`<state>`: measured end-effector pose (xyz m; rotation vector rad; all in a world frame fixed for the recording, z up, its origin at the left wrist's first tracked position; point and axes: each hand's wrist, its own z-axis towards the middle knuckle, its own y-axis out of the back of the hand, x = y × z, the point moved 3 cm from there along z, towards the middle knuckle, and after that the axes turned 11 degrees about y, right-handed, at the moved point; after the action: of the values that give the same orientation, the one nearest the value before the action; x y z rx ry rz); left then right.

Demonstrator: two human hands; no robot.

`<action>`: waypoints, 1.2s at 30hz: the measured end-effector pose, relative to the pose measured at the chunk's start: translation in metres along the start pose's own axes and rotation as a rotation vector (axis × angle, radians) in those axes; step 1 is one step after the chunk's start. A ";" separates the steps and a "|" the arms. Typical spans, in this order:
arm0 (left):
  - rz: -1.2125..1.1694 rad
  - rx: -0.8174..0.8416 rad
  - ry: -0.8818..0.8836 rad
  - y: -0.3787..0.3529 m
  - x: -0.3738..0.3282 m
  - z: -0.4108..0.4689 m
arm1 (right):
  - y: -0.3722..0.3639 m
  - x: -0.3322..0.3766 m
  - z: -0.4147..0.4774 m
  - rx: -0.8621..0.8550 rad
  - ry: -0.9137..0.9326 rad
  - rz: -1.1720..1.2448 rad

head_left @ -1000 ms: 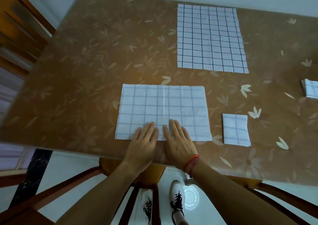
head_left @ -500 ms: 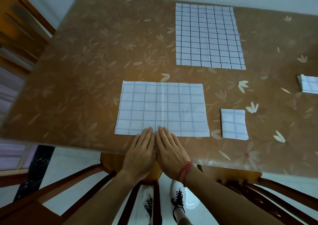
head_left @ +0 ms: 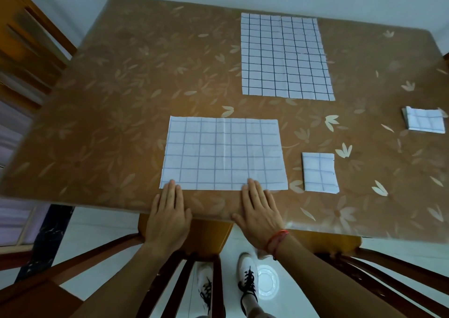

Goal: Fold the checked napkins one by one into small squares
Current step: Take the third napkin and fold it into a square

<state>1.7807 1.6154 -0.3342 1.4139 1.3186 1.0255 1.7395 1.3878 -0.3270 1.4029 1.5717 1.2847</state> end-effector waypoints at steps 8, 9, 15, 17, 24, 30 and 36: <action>0.015 0.067 0.067 0.004 0.008 -0.003 | 0.005 -0.041 -0.027 0.003 -0.250 0.003; 0.013 0.076 0.072 0.005 0.008 -0.004 | 0.005 -0.043 -0.028 0.002 -0.255 0.011; 0.008 0.076 0.082 0.012 0.007 -0.003 | 0.017 -0.048 -0.027 0.015 -0.255 0.086; -0.012 0.073 0.097 0.014 0.005 -0.002 | 0.026 -0.050 -0.025 0.007 -0.258 0.160; -0.159 0.081 -0.052 0.026 -0.033 0.003 | 0.041 -0.058 -0.039 0.276 -0.495 0.443; -0.127 0.087 -0.278 0.030 -0.079 0.009 | 0.064 -0.070 -0.003 -0.128 -0.486 0.585; -0.214 0.098 -0.270 0.019 -0.086 0.011 | 0.060 -0.093 0.006 -0.210 -0.598 0.762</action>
<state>1.7884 1.5290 -0.3174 1.3940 1.2996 0.6123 1.7833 1.2959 -0.2843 2.0830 0.4915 1.1980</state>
